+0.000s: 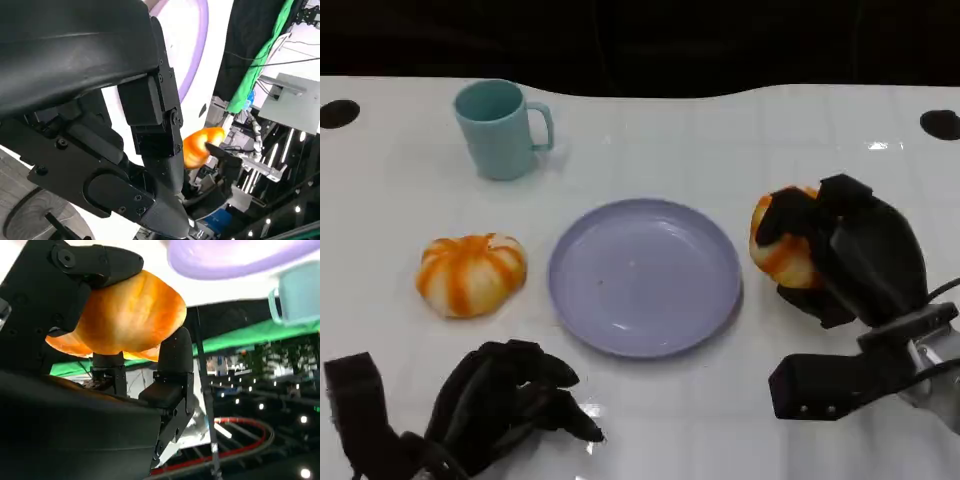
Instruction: Grasp the bread from the table and place it into the plate.
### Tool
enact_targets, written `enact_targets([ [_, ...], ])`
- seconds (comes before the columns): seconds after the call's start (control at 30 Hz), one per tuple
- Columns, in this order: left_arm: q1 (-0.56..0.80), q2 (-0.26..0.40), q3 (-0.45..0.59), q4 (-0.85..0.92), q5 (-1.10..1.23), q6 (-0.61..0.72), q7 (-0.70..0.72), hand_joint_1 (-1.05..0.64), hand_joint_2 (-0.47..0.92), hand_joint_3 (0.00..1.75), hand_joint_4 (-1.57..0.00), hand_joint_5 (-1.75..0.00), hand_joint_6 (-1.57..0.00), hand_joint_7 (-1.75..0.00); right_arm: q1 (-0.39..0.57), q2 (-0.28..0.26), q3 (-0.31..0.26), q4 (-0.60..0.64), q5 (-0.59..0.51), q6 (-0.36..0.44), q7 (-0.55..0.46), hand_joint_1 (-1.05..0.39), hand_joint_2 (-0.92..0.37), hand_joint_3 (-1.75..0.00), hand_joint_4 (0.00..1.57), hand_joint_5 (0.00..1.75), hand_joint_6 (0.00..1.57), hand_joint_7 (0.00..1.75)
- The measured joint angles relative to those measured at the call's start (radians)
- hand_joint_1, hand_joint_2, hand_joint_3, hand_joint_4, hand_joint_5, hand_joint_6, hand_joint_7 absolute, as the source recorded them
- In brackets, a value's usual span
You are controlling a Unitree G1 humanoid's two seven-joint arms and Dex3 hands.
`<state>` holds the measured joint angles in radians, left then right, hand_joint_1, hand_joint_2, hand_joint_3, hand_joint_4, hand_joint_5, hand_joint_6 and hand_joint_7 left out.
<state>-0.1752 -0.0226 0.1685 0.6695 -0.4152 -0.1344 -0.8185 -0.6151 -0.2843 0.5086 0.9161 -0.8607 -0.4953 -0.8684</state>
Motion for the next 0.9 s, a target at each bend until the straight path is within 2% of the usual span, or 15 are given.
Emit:
enact_targets([
  [0.23, 0.002, 0.000, 0.000, -0.003, -0.001, 0.003, 0.004, -1.02, 0.75, 0.00, -1.57, -0.33, -1.57, -0.10, -0.009, 0.003, -0.004, -0.018, 0.000, -0.021, -0.015, -0.12, -0.23, -1.40, 1.02, 1.75, 0.76, 1.75],
  [0.37, 0.002, 0.000, 0.001, 0.001, -0.001, 0.001, 0.004, -1.01, 0.75, 0.00, -1.57, -0.33, -1.57, -0.09, -0.050, 0.011, -0.006, -0.041, 0.006, -0.043, -0.002, -0.15, -0.24, -1.43, 1.02, 1.75, 0.76, 1.75],
  [0.5, -0.001, 0.000, 0.002, 0.026, -0.001, -0.015, 0.002, -1.01, 0.75, 0.00, -1.57, -0.33, -1.57, -0.08, -0.099, 0.037, -0.010, -0.084, 0.075, -0.077, 0.171, -0.14, -0.26, -1.45, 0.99, 1.75, 0.84, 1.57],
  [0.63, -0.005, 0.002, 0.004, 0.037, -0.001, -0.027, -0.008, -1.00, 0.76, 0.01, -1.57, -0.31, -1.57, -0.06, -0.125, 0.081, -0.006, -0.103, 0.140, -0.123, 0.384, -0.16, -0.30, -1.42, 0.99, 1.75, 0.83, 1.63],
  [0.7, -0.006, 0.004, 0.005, 0.046, -0.002, -0.041, -0.011, -1.00, 0.76, 0.00, -1.57, -0.30, -1.57, -0.06, -0.133, 0.105, -0.003, -0.100, 0.151, -0.135, 0.439, -0.16, -0.28, -1.39, 0.98, 1.75, 0.81, 1.63],
  [0.8, -0.008, 0.010, 0.006, 0.053, -0.002, -0.046, -0.022, -1.00, 0.77, 0.00, -1.57, -0.30, -1.57, -0.05, -0.142, 0.138, 0.001, -0.085, 0.159, -0.136, 0.505, -0.19, -0.33, -1.32, 0.95, 1.75, 0.76, 1.71],
  [0.9, -0.008, 0.011, 0.005, 0.055, -0.002, -0.047, -0.024, -1.01, 0.77, 0.00, -1.57, -0.29, -1.57, -0.06, -0.150, 0.165, 0.009, -0.064, 0.161, -0.138, 0.551, -0.18, -0.39, -1.15, 0.95, 1.75, 0.78, 1.61],
])
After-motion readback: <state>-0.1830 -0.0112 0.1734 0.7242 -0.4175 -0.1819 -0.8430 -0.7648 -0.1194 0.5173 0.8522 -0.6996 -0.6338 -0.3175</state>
